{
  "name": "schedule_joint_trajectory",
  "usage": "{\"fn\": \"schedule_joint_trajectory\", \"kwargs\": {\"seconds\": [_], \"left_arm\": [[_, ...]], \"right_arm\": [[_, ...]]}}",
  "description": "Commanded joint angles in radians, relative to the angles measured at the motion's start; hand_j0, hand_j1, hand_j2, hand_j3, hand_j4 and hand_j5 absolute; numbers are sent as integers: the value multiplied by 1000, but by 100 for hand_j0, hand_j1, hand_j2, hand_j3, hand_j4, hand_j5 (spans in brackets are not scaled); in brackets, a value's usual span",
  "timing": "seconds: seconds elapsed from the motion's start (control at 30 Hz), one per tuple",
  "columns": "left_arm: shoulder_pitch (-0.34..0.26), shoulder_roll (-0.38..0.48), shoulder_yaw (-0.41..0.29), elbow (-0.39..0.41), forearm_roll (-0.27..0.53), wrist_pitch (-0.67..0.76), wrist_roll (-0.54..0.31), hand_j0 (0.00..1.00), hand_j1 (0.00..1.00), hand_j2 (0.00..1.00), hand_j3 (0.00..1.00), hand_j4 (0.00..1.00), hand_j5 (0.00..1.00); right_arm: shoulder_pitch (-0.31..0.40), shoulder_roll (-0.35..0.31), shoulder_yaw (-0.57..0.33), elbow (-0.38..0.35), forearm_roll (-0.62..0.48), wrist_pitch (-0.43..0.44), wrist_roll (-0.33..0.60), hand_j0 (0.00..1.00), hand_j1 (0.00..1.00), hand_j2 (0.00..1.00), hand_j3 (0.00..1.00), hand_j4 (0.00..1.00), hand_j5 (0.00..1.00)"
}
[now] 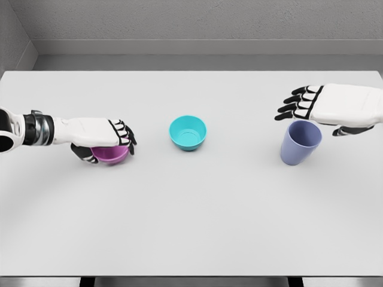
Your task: Stacking bowl and cup with both arms
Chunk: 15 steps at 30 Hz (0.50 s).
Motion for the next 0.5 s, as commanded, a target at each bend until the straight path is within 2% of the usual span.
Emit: {"fn": "schedule_joint_trajectory", "kwargs": {"seconds": [0.0,0.2,0.47], "left_arm": [[0,1,1,-1,7,3,1,51,51,51,51,51,51],[-81,-50,1,-8,10,3,1,52,52,52,52,52,52],[-155,-205,-4,-1,9,3,-30,52,52,52,52,52,52]], "right_arm": [[2,-3,8,0,-4,3,0,100,100,100,100,100,100],[9,-23,7,1,-4,3,0,100,100,100,100,100,100],[11,-23,5,1,-6,3,0,100,100,100,100,100,100]]}}
